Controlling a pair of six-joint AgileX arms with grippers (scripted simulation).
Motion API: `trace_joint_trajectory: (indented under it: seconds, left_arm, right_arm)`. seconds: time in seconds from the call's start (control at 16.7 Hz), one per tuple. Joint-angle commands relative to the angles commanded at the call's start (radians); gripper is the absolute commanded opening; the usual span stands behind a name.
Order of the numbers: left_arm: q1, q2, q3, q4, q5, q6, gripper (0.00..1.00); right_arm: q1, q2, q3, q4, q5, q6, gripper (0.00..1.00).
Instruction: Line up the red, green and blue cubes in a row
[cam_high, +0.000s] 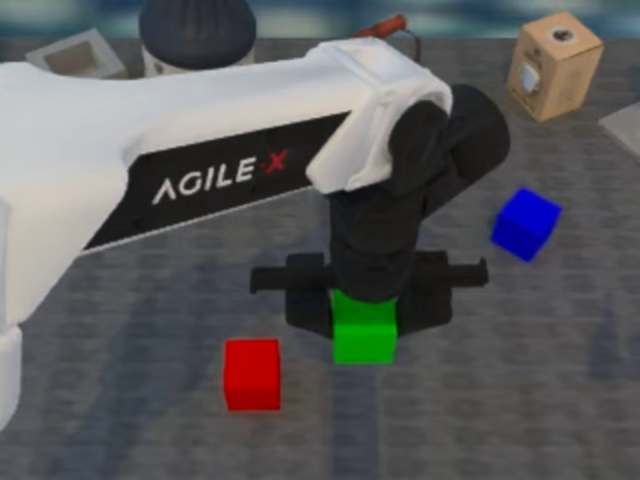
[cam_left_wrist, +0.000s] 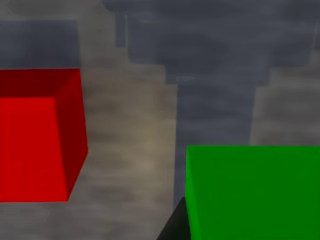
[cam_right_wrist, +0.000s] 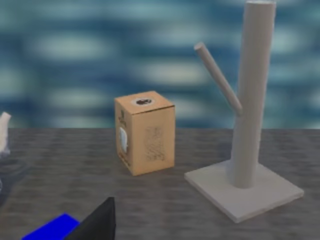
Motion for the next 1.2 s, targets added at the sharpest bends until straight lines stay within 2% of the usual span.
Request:
trace_joint_trajectory:
  seconds: [0.3,0.66,0.96,1.2]
  left_arm:
    - [0.007,0.008,-0.013,0.015,0.002,0.003,0.00]
    - [0.005,0.059,-0.163,0.228,0.001,0.007,0.00]
    - [0.005,0.069,-0.182,0.251,0.001,0.006,0.00]
    - [0.005,0.069,-0.182,0.251,0.001,0.006,0.30]
  right_arm:
    - [0.000,0.000,0.000,0.000,0.000,0.000,1.00]
    - [0.000,0.000,0.000,0.000,0.000,0.000,1.00]
    - [0.000,0.000,0.000,0.000,0.000,0.000,1.00]
    - [0.000,0.000,0.000,0.000,0.000,0.000,1.00]
